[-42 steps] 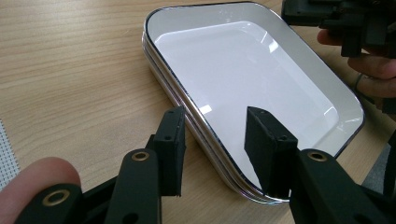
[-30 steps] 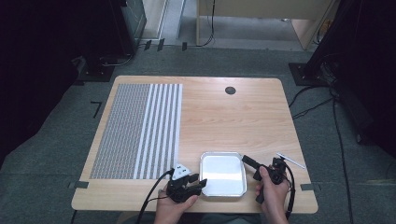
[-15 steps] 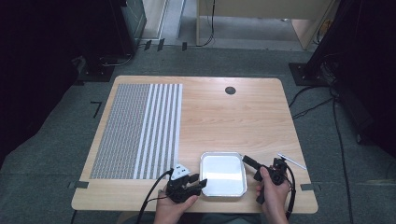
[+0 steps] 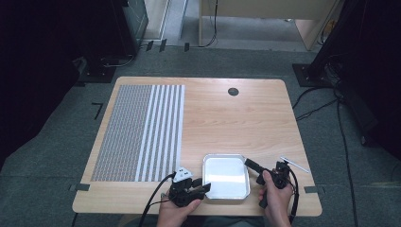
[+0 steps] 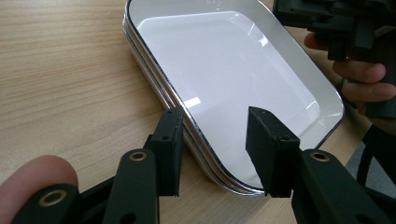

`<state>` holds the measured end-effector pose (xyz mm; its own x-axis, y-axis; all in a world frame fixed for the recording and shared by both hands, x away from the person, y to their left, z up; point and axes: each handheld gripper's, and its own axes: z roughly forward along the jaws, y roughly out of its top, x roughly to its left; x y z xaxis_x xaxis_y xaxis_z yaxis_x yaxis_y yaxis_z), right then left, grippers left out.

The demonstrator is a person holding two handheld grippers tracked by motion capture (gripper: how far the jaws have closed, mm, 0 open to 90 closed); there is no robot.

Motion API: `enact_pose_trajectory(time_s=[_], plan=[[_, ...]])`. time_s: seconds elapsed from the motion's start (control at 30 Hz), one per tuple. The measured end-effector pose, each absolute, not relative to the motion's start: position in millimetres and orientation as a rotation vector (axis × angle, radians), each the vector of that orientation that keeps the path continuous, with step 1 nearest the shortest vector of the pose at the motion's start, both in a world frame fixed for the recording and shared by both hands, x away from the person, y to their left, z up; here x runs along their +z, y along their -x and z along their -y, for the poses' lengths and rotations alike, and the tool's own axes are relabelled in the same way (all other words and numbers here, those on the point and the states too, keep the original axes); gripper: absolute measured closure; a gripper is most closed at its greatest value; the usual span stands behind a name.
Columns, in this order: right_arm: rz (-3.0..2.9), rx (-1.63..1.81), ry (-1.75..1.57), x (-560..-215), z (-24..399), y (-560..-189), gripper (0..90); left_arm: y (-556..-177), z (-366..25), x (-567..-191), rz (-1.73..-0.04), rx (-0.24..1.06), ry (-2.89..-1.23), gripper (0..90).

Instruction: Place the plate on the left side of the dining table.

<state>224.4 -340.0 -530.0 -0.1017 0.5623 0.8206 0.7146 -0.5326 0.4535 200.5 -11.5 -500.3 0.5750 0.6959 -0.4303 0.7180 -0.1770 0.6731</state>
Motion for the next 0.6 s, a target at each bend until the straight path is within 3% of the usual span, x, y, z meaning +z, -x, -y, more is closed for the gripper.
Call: enact_pose_trajectory(time_s=[0.23,0.6], plan=[[1.431,-1.737,2.035,-530.8,336.6,-219.9,75.5,-205.9,7.6,-502.3,-1.192,-0.136,-1.839,55.0],[1.392,-1.777,2.066,-531.4,327.1,-212.3,75.2,-208.8,6.5,-502.5,-1.221,-0.177,-1.793,55.4]])
